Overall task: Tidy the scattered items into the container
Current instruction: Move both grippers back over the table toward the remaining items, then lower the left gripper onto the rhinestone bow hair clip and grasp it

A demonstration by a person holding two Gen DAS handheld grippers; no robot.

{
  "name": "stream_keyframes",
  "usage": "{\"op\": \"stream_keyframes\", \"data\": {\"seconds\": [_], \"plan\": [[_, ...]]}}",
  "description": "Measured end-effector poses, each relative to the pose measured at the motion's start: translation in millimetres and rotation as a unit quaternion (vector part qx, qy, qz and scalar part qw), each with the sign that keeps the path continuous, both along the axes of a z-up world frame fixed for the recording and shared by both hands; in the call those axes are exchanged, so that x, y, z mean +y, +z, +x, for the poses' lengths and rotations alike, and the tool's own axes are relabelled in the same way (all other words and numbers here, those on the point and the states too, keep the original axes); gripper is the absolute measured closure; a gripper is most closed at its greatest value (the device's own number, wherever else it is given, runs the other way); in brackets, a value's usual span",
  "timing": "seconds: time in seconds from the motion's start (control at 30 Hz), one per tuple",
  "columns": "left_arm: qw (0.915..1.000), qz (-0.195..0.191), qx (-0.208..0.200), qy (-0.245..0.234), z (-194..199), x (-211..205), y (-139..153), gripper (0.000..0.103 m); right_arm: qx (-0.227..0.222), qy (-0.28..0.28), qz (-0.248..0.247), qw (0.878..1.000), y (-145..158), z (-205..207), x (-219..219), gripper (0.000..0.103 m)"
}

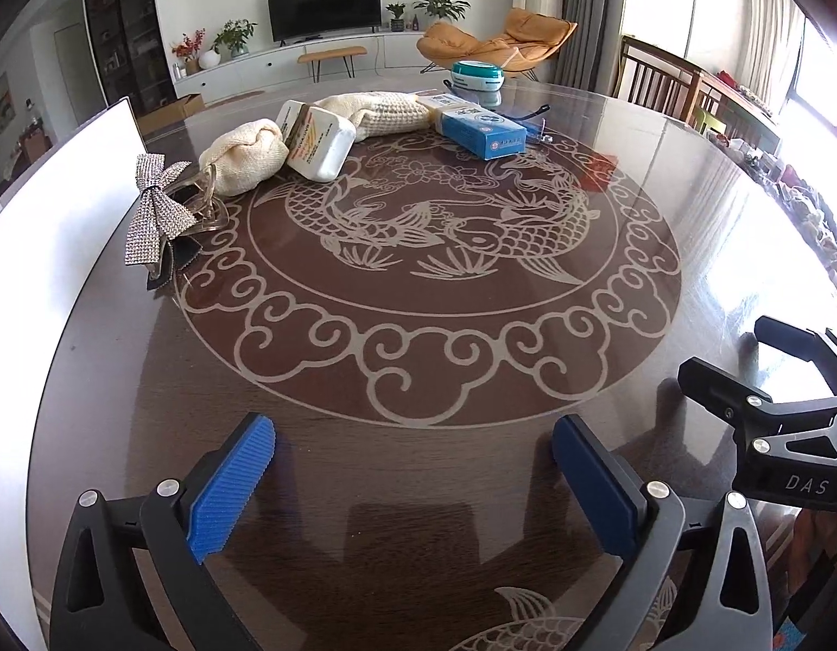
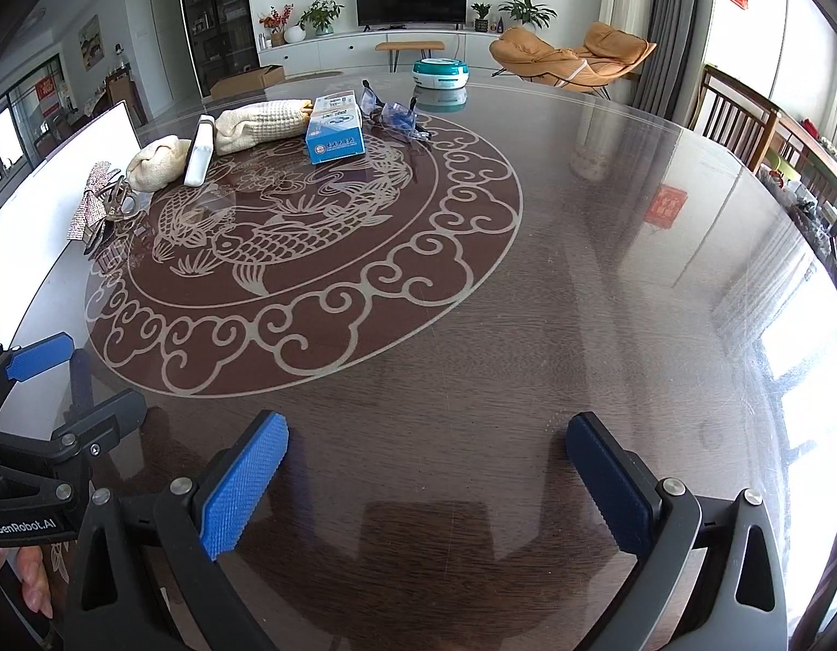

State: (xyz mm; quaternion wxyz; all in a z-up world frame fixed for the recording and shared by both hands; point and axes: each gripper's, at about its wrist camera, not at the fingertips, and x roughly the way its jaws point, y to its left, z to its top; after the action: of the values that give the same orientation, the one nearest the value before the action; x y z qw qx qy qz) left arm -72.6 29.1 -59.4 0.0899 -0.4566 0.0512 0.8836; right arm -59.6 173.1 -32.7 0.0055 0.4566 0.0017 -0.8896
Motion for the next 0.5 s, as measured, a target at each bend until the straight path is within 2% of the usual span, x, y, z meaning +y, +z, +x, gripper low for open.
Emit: {"op": "stream_keyframes", "data": {"seconds": [0.23, 0.5], "plan": [[1.0, 0.0, 0.0, 0.003, 0.6, -1.2, 0.6, 0.0, 0.0, 0.0, 0.0, 1.0, 0.2, 0.1, -0.1, 0.0], [0.9984, 0.0, -0.001, 0.056, -8.9, -33.7, 1.1, 0.0, 0.0, 0.0, 0.0, 1.0, 0.2, 0.1, 0.0, 0.0]]}}
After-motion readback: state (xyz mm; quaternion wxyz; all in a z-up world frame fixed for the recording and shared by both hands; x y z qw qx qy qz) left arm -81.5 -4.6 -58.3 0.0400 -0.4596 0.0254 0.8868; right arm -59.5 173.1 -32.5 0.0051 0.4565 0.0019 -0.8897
